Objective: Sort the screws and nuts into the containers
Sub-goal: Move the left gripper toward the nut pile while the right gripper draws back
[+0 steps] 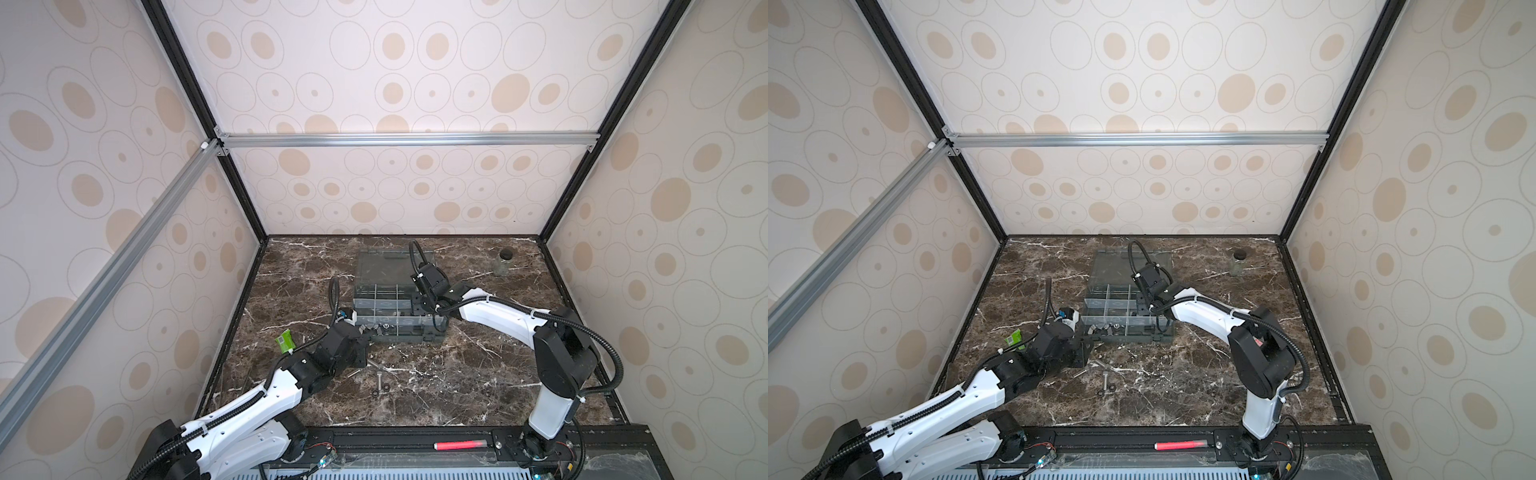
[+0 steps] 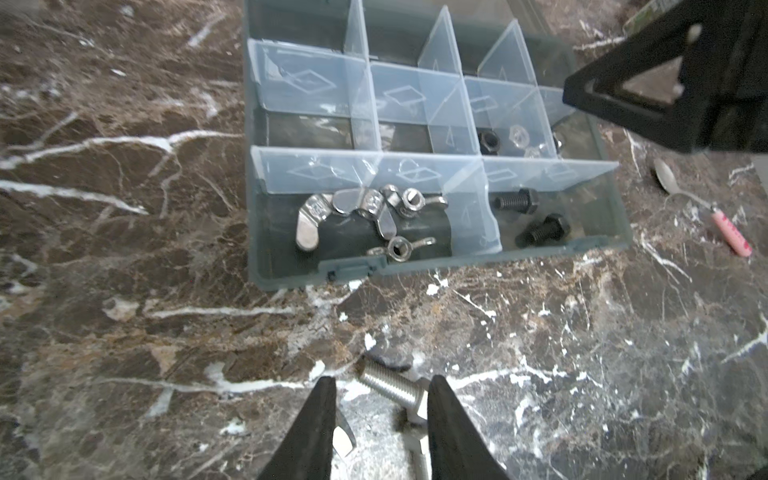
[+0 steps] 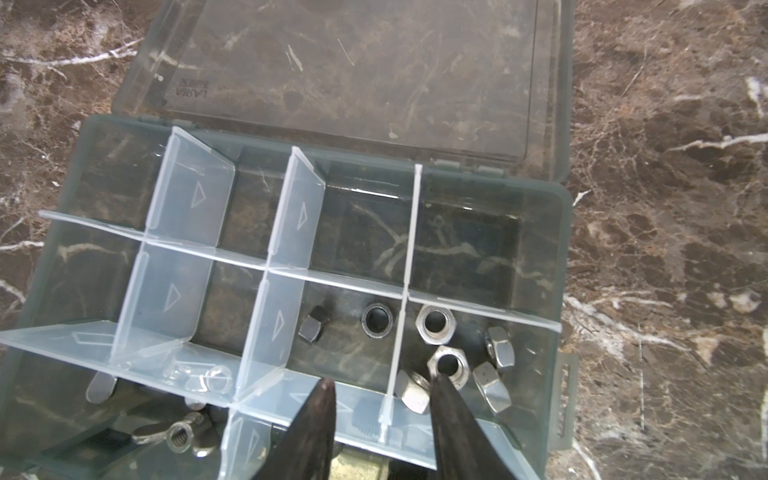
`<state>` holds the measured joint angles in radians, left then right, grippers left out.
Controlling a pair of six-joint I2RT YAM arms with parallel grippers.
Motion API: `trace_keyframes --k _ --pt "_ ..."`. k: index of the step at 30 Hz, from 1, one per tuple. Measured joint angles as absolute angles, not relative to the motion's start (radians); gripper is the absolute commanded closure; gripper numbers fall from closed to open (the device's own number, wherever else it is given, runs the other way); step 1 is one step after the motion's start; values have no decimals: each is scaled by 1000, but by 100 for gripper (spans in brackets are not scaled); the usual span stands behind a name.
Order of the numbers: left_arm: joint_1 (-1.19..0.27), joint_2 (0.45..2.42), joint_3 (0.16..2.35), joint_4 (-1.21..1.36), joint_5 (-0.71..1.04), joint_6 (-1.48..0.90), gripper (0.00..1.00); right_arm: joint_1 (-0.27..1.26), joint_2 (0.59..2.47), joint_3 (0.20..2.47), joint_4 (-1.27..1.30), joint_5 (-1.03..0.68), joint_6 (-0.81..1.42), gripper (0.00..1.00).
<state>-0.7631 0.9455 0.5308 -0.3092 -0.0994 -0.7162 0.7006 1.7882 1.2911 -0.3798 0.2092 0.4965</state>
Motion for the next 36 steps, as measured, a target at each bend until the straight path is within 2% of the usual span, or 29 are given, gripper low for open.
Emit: trace_keyframes --k 24,36 --pt "-1081 1020 530 -434 -72 -880 61 672 1732 1211 -350 197 515 59" --pt "-1128 1112 528 -438 -74 -902 60 667 1731 1206 -351 194 515 59"
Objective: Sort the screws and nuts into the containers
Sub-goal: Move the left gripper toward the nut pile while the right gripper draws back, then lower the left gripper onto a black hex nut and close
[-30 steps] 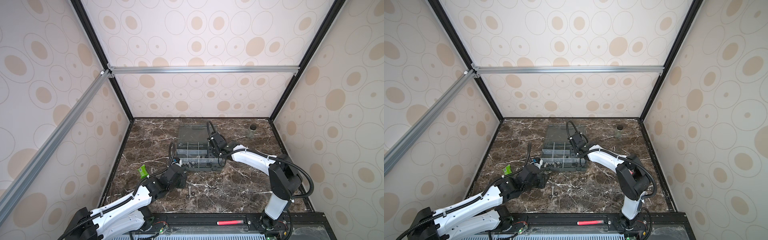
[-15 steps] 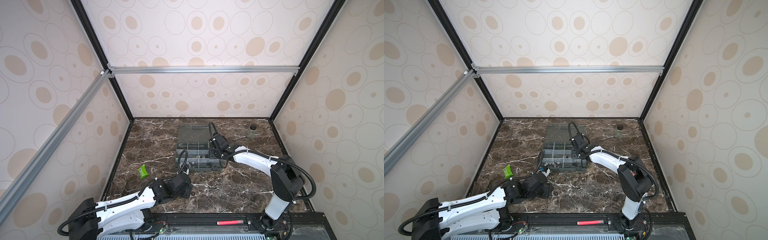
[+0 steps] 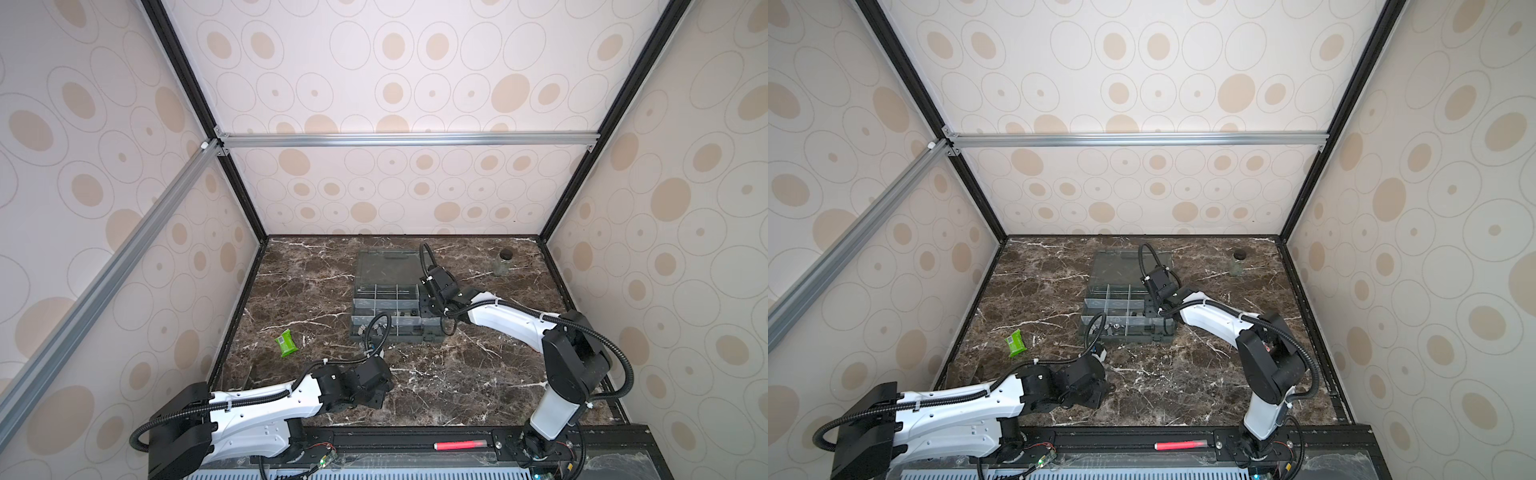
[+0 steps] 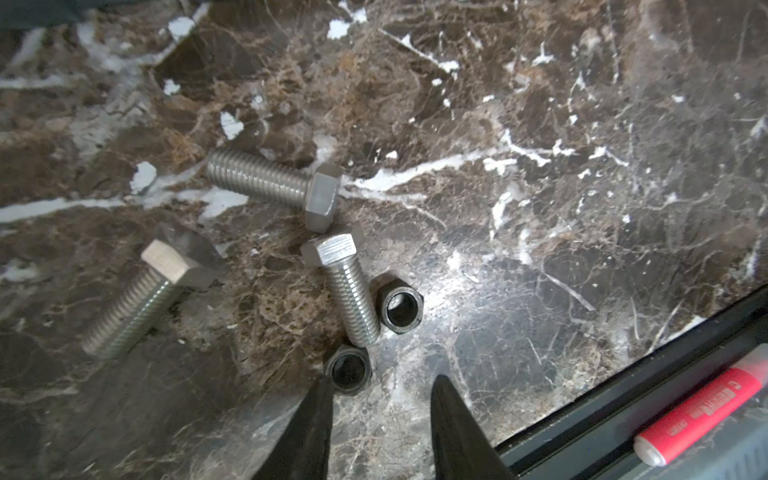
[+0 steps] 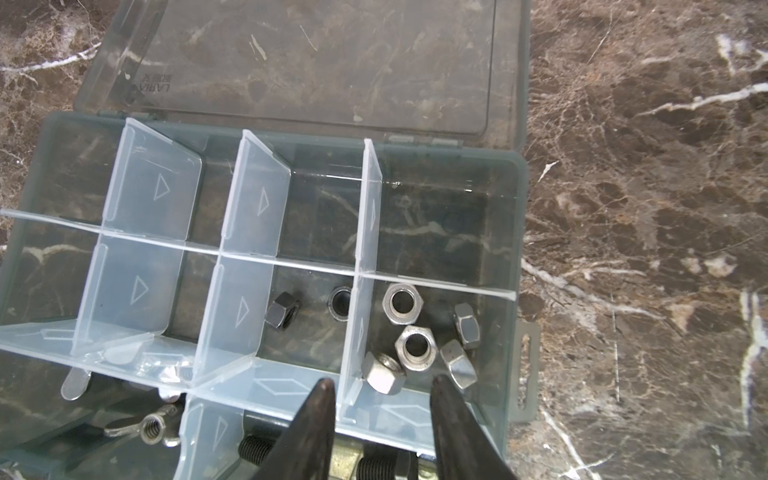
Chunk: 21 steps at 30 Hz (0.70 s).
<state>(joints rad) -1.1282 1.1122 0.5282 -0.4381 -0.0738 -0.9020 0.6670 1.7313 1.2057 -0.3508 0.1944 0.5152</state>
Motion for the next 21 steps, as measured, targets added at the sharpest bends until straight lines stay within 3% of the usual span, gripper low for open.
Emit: trace_keyframes --k 21 --pt "-1148 1209 528 -444 -83 -913 60 665 1726 1179 -349 194 516 59"
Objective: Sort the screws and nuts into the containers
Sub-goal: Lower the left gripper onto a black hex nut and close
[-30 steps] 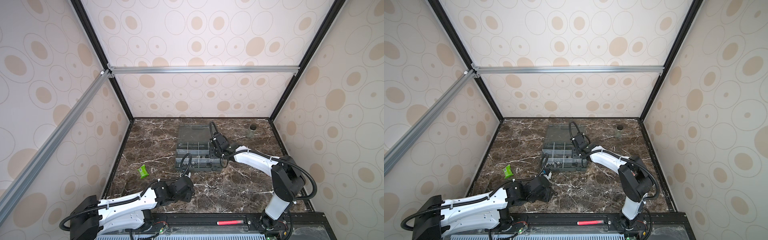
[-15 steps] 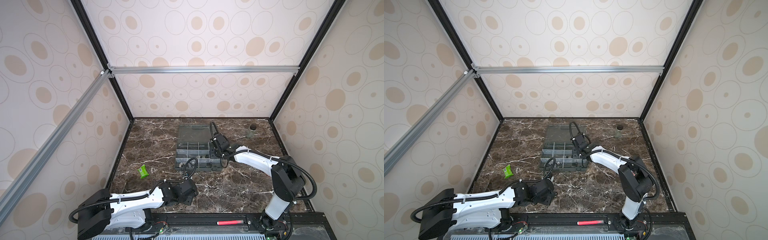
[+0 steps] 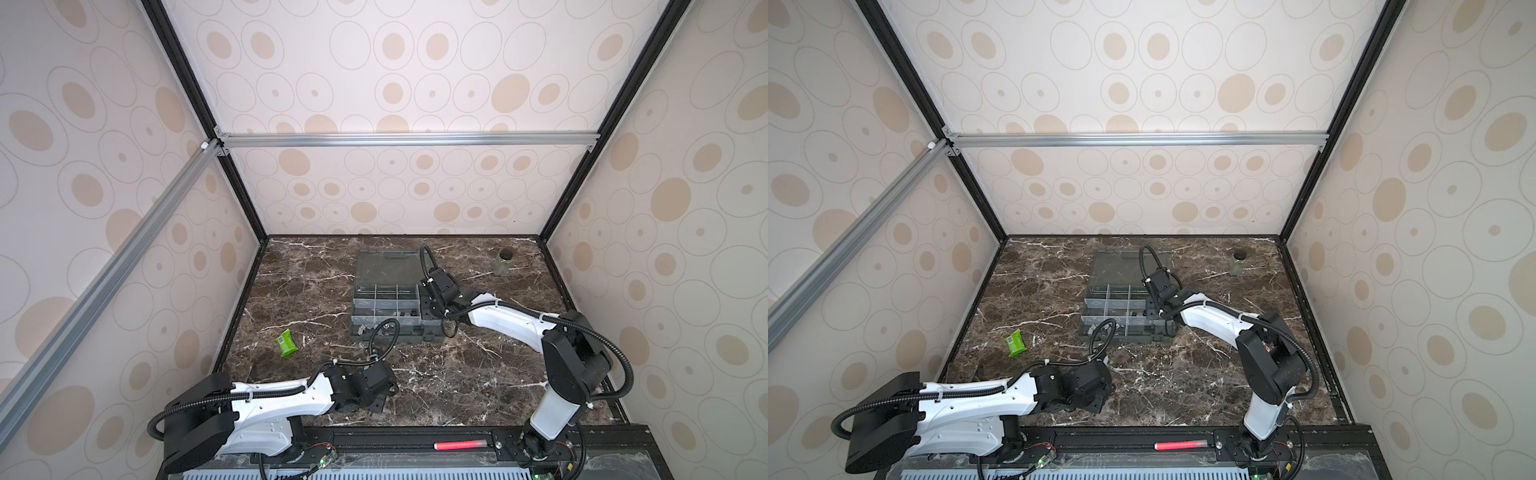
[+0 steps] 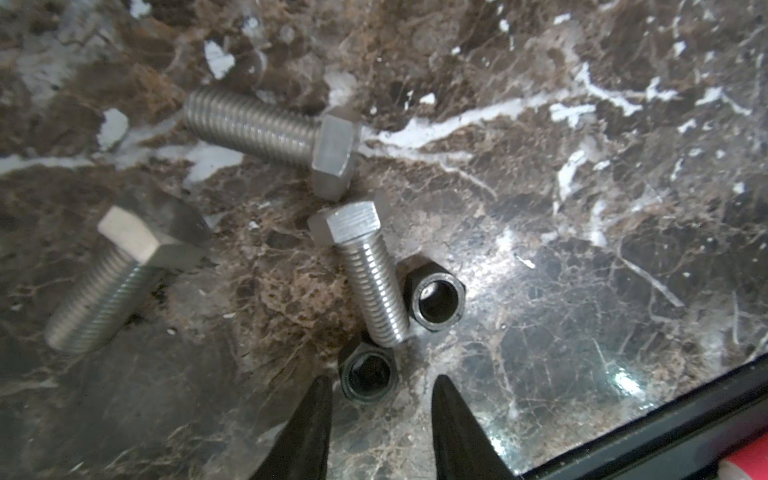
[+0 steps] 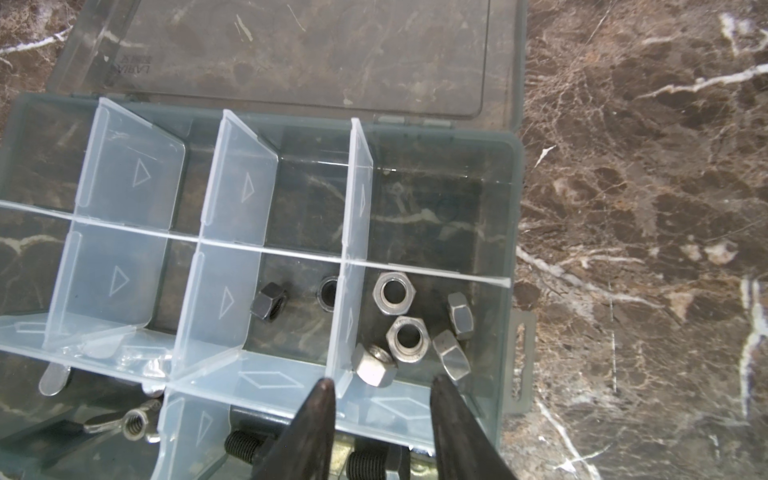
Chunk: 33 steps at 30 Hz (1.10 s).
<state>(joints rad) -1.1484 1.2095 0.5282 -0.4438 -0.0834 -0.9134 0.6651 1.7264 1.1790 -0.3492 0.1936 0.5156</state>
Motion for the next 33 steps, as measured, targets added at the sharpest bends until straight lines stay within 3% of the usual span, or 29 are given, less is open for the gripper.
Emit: trace_keyframes --k 18,33 --pt "-1160 1331 583 -467 -169 -920 65 659 1707 1159 -342 191 519 59" --pt "-1177 1352 596 -474 -192 -920 78 652 1698 1138 -329 191 528 59"
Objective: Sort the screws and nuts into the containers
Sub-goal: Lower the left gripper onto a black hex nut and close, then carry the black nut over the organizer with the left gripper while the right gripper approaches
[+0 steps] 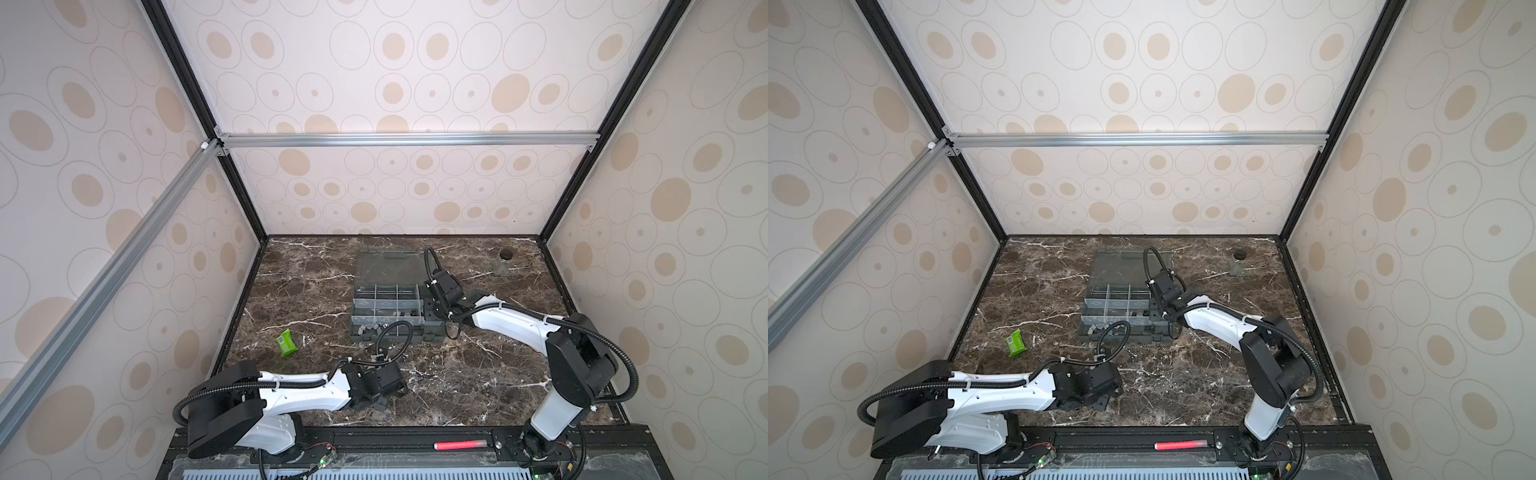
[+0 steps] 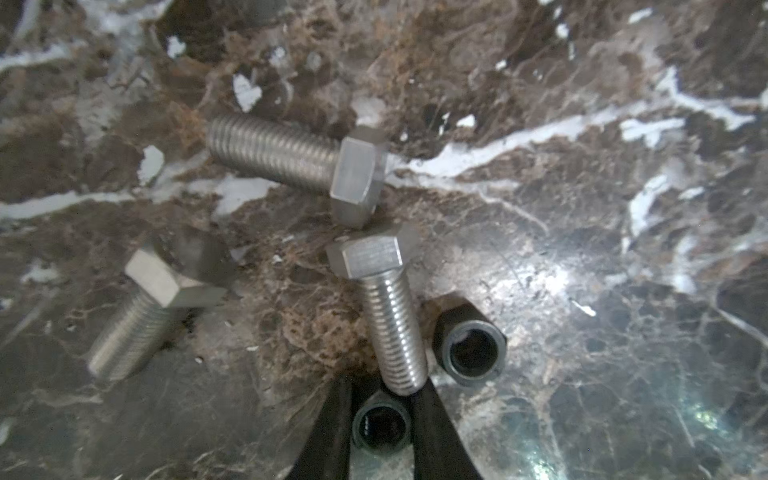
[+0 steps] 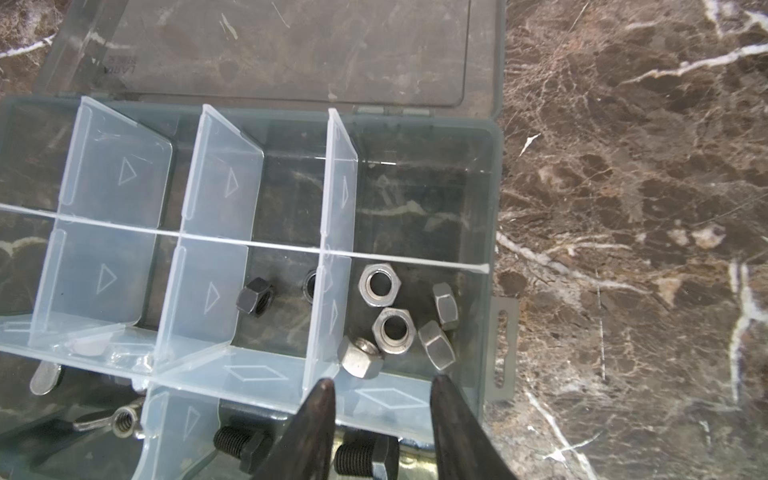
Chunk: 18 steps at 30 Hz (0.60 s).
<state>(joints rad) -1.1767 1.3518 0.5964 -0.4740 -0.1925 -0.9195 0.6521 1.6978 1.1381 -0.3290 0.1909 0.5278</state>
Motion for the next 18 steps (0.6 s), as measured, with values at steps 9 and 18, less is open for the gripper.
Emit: trace_keyframes --k 9,18 --pt "-1179 1338 596 -493 -199 -920 80 651 1677 1115 -321 192 534 59" --pt "-1179 1153 589 -559 -220 -923 79 647 1658 1097 -320 200 535 59"
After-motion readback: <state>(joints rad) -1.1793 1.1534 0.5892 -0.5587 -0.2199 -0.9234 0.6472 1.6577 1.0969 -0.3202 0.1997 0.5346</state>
